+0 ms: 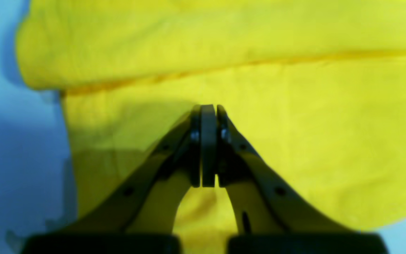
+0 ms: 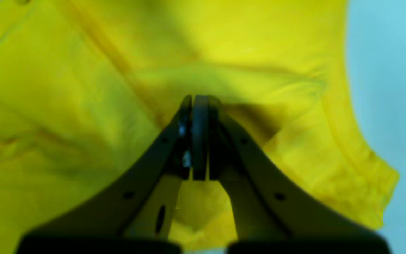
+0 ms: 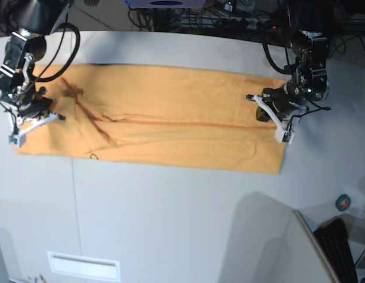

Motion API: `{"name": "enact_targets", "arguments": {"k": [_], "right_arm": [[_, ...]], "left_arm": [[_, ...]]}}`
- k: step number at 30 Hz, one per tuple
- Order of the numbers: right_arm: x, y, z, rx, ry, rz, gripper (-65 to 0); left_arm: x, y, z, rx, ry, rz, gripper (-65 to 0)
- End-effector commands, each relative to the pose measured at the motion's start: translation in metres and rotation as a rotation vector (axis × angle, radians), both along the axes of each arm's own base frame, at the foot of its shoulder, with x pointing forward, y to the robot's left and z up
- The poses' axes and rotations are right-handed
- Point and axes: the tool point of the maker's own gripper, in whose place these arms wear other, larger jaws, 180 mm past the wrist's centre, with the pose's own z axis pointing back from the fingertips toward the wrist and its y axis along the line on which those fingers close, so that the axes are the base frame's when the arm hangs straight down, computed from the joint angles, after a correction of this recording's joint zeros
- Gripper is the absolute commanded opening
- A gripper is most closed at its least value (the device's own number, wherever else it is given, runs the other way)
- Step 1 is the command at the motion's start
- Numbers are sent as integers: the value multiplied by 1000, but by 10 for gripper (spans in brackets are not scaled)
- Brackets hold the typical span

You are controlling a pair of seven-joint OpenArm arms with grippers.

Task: Layout the t-shirt on the table in an organized manner, then fold the t-shirt properly
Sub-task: 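Grasp the opposite folded end with the left gripper and pull it taut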

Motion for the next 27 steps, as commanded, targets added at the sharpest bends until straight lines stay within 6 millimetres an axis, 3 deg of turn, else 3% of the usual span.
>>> {"name": "enact_targets", "arguments": {"k": [1, 5, 9, 12, 15, 20, 24, 27], "right_arm": [[4, -1, 1, 4, -16, 0, -650], [-6, 6, -13, 28, 18, 0, -650], [-12, 6, -16, 28, 27, -3, -650], [-8, 0, -8, 11, 3, -9, -650], [-6, -8, 14, -35, -48, -4, -650], [6, -11, 60, -119, -167, 55, -650], [11, -7, 68, -129, -195, 129, -650], [12, -4, 68, -126, -196, 145, -650]], "left_arm": [[16, 6, 9, -5, -43, 11, -650], [31, 9, 2, -23, -23, 36, -650], [49, 9, 12, -25, -50, 36, -650], [57, 8, 24, -18, -87, 26, -650], [61, 8, 46, -2, -152, 13, -650], [57, 44, 95, 88, -225, 54, -650], [57, 78, 115, 89, -271, 149, -650], [50, 99, 112, -2, -282, 231, -650]]}}
